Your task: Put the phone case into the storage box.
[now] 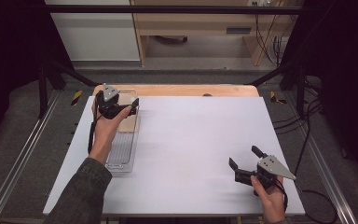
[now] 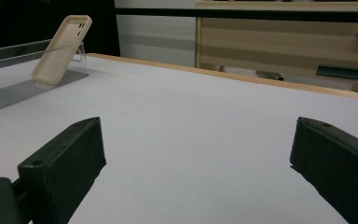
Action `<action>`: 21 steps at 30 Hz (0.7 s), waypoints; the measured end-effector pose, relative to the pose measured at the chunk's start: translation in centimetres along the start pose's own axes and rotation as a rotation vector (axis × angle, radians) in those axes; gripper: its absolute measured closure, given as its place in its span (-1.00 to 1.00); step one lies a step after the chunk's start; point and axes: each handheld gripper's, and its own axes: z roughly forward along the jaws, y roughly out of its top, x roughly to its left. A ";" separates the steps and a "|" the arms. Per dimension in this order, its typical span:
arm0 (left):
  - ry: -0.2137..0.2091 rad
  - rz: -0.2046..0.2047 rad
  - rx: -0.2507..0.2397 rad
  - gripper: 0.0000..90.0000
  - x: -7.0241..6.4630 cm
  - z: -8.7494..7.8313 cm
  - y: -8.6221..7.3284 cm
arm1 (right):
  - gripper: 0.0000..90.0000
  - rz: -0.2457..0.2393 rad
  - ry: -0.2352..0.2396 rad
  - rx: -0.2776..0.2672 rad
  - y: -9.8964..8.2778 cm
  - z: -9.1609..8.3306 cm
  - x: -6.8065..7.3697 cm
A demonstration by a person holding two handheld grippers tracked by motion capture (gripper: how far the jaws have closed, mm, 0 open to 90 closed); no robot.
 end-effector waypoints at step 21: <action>-0.087 0.017 -0.083 -0.95 -1.9 -0.6 0.9 | -0.94 0.001 -0.008 -0.008 0.0 -0.1 -0.1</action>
